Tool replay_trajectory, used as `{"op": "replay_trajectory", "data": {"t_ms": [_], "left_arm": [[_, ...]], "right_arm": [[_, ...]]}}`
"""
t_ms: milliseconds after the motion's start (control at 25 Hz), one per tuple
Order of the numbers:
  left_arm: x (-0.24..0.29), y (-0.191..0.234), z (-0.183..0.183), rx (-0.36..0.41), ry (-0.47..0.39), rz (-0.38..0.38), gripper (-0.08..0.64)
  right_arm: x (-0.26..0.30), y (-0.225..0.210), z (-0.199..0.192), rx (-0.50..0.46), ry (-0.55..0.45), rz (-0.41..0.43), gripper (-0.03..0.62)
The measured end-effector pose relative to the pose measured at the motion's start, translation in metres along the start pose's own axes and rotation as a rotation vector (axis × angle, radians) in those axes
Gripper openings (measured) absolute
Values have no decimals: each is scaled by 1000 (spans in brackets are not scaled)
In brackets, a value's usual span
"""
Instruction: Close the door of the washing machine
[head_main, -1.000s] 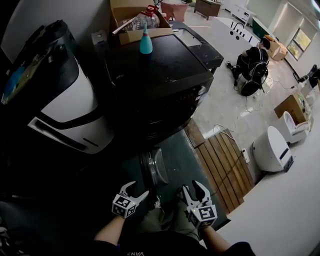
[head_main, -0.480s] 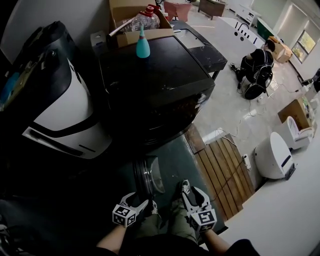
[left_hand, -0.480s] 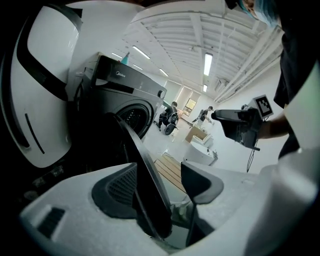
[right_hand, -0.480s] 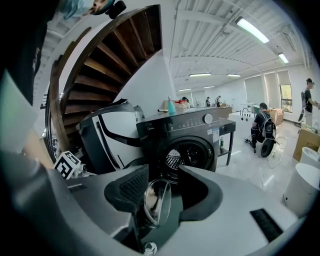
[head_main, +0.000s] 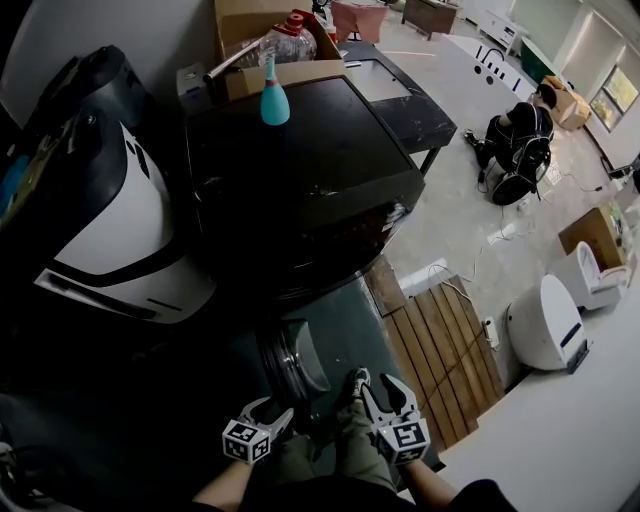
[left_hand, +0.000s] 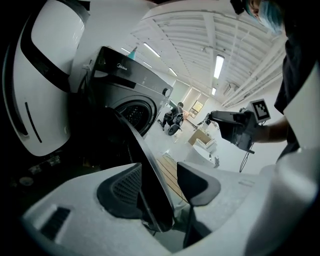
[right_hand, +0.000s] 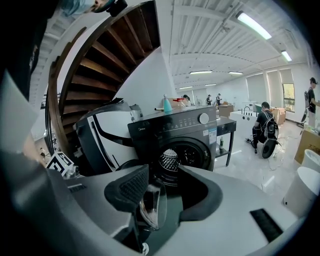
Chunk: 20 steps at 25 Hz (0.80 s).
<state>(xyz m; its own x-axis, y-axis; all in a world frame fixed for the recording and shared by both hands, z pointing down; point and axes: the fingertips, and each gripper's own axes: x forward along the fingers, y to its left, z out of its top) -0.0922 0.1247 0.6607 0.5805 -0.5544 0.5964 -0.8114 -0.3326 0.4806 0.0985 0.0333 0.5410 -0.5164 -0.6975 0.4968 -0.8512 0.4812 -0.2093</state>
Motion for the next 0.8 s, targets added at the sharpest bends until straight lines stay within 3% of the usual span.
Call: {"op": "replay_trajectory", "data": {"t_ms": [480, 800], "left_arm": [[98, -60, 53, 47, -1, -180, 210], [155, -70, 112, 35, -73, -187, 221]], "right_arm": [[15, -73, -1, 57, 21, -77, 167], [38, -107, -4, 63, 48, -67, 167]]}}
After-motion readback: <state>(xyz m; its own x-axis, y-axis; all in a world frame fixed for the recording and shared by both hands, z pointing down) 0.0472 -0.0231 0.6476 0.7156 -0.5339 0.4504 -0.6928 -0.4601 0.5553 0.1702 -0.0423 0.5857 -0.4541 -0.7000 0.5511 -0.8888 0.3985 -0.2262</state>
